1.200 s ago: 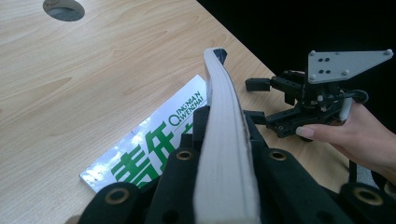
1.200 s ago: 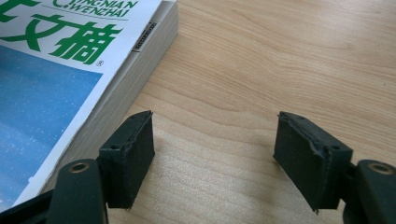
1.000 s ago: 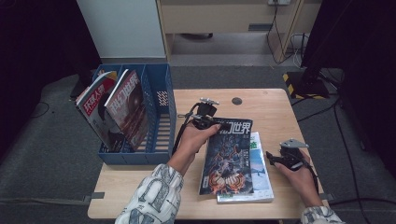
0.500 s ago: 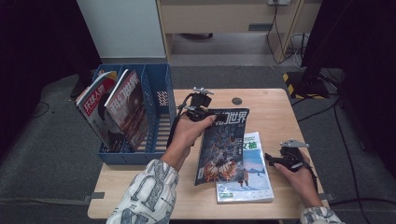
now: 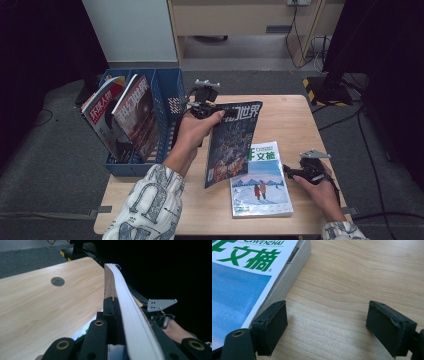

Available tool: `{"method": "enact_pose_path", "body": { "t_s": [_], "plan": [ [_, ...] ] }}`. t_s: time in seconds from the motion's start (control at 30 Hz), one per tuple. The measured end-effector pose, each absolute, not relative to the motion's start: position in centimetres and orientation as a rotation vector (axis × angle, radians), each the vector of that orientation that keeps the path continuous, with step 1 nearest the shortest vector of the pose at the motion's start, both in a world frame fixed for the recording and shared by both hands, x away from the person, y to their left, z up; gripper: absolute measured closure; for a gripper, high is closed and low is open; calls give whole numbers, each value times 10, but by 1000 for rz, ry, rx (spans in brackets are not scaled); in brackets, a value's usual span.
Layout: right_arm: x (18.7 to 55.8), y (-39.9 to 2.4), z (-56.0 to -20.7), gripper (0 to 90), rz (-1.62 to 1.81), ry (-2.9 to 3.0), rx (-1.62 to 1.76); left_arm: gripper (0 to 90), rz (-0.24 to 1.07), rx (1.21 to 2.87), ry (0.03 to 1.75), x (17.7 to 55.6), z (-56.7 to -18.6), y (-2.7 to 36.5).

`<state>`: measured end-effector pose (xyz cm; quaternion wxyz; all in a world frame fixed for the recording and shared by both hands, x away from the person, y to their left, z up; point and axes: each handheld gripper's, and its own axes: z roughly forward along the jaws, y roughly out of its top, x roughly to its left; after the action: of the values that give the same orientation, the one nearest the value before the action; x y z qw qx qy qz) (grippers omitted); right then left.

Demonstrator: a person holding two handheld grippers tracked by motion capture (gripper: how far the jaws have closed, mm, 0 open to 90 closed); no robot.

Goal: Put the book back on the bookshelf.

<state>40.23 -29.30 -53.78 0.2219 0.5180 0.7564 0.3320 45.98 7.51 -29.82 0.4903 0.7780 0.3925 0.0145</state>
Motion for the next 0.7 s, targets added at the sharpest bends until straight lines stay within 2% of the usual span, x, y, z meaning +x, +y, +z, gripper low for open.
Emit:
{"method": "enact_pose_path", "body": {
  "t_s": [0.7],
  "plan": [
    [403,-293,-538,168,914,2095,1430,822,127,1833,1043,459,-281,113]
  ]
}}
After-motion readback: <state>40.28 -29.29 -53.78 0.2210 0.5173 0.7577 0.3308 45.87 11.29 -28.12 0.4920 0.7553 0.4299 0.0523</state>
